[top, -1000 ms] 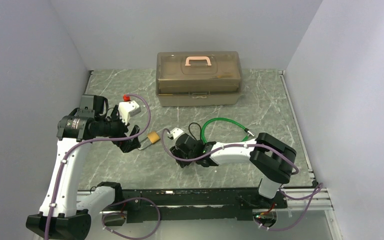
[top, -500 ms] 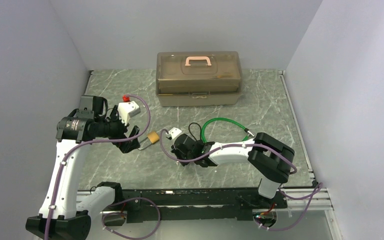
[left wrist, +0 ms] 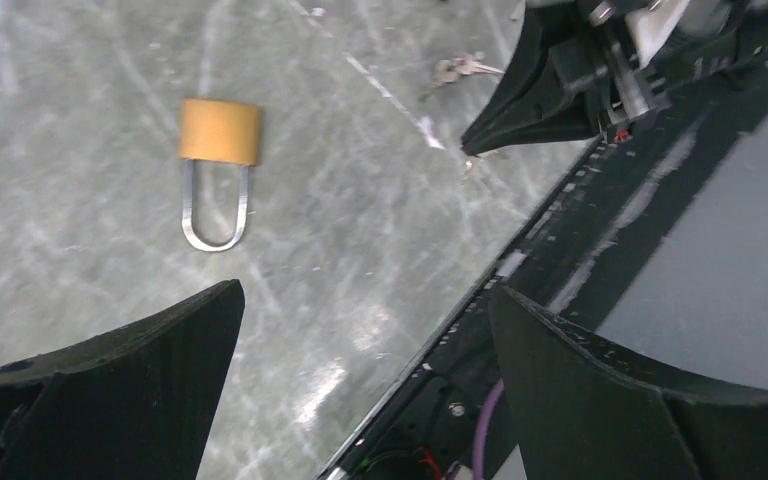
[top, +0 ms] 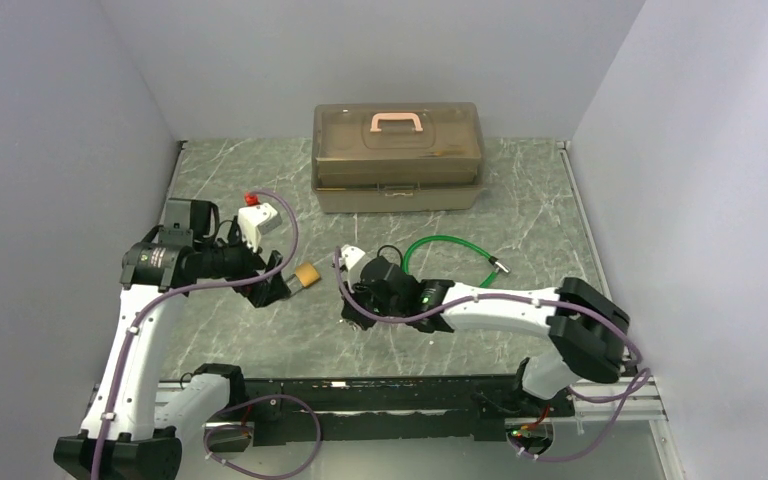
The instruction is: Unlock with the key
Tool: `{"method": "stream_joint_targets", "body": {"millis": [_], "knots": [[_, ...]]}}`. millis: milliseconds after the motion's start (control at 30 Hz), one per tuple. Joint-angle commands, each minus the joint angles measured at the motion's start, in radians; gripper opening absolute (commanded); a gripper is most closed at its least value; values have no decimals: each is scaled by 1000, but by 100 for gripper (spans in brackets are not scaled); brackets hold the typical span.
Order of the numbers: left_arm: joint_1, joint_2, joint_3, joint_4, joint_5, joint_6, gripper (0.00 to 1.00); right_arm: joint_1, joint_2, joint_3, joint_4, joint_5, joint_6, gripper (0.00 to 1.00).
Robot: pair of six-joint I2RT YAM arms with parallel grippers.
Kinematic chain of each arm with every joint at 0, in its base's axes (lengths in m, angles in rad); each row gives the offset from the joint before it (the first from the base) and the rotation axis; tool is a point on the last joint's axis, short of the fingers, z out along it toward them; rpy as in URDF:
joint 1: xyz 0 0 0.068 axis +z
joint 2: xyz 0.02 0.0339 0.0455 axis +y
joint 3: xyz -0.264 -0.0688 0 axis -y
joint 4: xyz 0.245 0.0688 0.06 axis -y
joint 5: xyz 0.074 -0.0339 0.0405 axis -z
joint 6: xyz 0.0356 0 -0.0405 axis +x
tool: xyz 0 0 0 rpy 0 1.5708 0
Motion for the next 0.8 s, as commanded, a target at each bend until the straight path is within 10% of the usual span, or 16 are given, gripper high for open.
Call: {"method": "stream_joint_targets", "body": {"millis": [0,467,767], "knots": [[-2,-15,-66,71,239,-32,99,3,-124,63,37,-77,11,0],[-26,0,-155,181,601,-62,99,114,-278,195,-3,138,-77,0],[-29,51,-90,-47,723,126,77,191,-267,263,-18,269,-160,0]]}}
